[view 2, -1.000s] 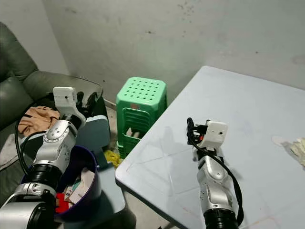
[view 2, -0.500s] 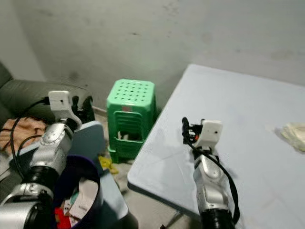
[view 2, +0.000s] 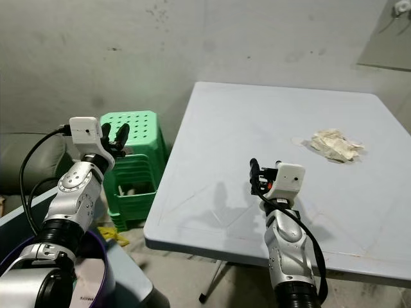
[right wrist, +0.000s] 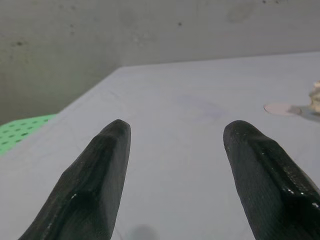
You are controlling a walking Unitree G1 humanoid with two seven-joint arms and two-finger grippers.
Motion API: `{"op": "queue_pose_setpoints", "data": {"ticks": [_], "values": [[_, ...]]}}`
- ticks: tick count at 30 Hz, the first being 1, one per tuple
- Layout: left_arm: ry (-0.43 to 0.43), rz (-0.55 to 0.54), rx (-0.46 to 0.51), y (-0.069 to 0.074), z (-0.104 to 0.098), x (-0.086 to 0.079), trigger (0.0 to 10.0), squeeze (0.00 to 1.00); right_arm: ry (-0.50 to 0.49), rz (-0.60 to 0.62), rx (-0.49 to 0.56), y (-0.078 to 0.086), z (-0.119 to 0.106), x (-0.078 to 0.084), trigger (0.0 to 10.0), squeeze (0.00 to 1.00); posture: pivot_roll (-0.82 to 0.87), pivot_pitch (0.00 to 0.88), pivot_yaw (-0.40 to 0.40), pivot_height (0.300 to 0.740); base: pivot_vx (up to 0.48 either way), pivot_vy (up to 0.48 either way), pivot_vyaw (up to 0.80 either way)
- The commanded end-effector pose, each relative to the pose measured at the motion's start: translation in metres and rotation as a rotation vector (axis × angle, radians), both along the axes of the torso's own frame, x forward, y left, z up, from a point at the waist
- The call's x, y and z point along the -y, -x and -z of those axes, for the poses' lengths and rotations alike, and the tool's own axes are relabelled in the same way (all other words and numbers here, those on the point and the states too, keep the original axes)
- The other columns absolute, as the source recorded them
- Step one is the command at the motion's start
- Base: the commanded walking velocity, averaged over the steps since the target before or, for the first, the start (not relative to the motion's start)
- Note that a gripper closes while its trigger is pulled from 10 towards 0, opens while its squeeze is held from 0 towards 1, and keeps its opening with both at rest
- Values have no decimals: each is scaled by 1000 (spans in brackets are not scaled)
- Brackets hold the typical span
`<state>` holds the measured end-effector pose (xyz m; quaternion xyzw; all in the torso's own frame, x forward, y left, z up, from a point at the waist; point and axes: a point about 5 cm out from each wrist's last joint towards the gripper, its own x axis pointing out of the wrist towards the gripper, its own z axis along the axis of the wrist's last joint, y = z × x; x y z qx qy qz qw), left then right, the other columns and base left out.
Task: Picking trash to rubbish bin
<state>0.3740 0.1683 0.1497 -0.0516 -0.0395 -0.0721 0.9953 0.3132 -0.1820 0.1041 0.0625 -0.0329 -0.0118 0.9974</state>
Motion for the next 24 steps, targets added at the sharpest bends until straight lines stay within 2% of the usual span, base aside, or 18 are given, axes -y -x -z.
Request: {"op": "queue_pose_setpoints", "data": {"ticks": [1,10,24], "values": [[-1,15,11,0,-1,2,10000,0,8,-3,24,-1,-6,1,10000,0,-87,0,16,740,0,0,0],[14,25,4,1,1,4,10000,0,12,-10,25,1,-6,1,10000,0,-89,0,10,740,0,0,0],[33,33,-1,3,4,6,10000,0,19,-21,22,3,-5,1,10000,0,-91,0,1,740,0,-303,0]]}}
